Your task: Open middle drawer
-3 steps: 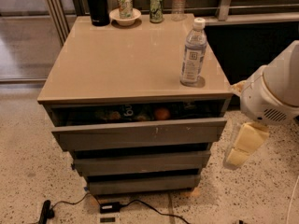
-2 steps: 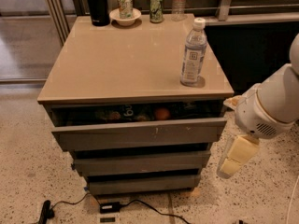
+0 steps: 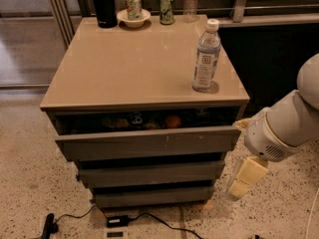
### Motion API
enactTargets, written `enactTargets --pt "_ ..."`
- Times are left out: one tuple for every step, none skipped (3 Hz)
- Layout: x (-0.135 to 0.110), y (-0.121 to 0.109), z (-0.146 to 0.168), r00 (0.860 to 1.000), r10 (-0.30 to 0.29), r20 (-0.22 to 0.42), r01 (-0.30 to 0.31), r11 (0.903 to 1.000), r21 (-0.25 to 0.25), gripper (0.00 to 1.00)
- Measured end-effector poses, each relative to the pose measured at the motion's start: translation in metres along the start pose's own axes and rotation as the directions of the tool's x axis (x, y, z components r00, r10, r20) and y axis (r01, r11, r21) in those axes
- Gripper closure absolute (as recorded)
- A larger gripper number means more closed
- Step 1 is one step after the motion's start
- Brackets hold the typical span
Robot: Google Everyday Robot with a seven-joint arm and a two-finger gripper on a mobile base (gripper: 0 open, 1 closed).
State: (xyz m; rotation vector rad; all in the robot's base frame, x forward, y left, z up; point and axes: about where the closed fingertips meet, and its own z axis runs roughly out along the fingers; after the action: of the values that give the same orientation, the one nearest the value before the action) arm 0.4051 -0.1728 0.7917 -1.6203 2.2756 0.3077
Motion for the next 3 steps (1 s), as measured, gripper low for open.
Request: enactTargets --pt "-0.001 0.017 0.021 0.999 0.022 0.048 -0.020 0.9989 -0.042 0.00" --pt "-0.004 0.037 0.053 0.995 0.052 0.087 -0.044 0.9952 -0.088 0.00" --pt "-0.006 0.048 0.076 0.993 0.067 0.101 -0.055 0.9918 -0.116 0.00"
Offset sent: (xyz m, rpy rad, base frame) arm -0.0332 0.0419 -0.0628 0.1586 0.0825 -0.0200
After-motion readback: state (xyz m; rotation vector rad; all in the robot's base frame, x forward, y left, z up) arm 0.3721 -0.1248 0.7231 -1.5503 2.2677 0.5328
